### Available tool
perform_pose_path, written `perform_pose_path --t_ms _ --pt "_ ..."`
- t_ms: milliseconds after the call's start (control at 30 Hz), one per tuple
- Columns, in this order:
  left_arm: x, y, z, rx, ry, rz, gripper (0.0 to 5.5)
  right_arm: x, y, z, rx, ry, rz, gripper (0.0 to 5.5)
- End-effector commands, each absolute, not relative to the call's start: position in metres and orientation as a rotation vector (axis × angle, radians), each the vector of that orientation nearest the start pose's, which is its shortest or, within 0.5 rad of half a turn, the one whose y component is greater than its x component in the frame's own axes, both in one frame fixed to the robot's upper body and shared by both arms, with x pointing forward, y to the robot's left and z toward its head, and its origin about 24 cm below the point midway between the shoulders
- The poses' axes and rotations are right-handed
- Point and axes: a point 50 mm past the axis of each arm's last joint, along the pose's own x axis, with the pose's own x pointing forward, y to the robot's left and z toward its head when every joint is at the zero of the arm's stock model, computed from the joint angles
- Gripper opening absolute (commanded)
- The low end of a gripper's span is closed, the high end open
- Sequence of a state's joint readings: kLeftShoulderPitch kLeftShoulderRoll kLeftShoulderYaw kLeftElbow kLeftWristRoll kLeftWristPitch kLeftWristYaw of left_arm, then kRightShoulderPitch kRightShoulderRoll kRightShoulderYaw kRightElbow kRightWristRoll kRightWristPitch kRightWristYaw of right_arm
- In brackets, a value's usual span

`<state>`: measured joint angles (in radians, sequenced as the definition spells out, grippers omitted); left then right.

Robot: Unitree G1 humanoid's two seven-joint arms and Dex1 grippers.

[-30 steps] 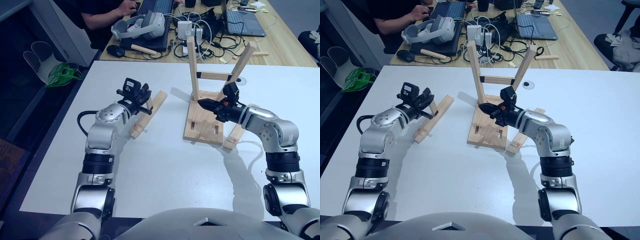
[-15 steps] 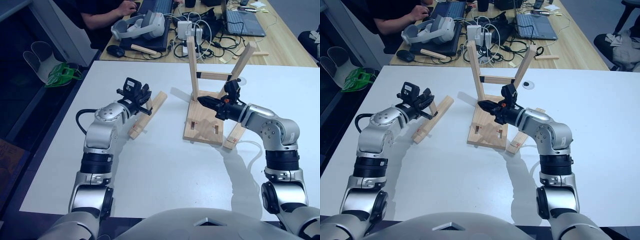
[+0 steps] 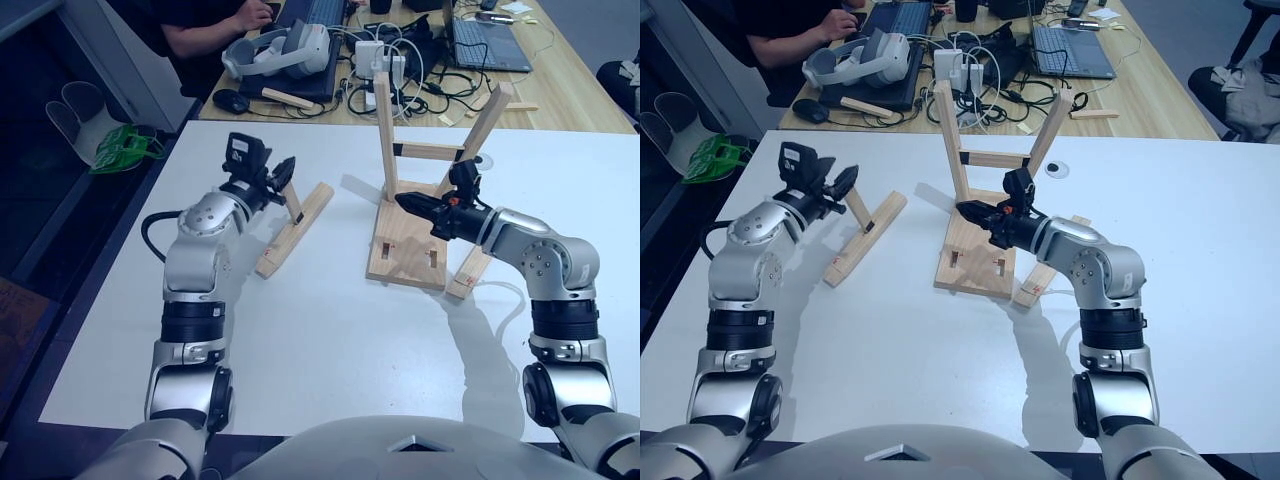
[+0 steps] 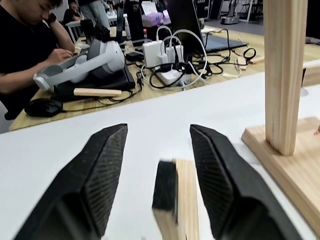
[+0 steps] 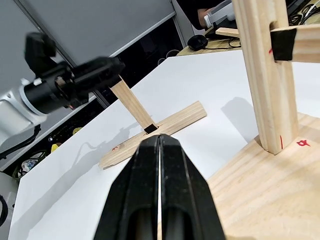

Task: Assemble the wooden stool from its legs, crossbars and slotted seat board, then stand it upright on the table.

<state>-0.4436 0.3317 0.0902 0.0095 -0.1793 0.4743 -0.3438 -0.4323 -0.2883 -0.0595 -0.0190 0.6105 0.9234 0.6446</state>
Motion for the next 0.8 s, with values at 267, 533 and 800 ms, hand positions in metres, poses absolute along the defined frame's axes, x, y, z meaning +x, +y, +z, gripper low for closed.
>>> perform_pose_path --t_ms 267,533,800 --pt "0.368 0.181 0.160 0.037 -0.019 -0.240 2.26 0.299 -0.131 0.112 0.403 0.411 0.915 0.00" --pt "0.360 0.180 0.084 0.084 0.246 -0.225 2.26 0.300 -0.132 0.114 0.404 0.404 0.907 0.00" --pt "0.364 0.177 0.107 0.057 0.100 -0.244 2.26 0.303 -0.133 0.114 0.446 0.408 0.899 0.00"
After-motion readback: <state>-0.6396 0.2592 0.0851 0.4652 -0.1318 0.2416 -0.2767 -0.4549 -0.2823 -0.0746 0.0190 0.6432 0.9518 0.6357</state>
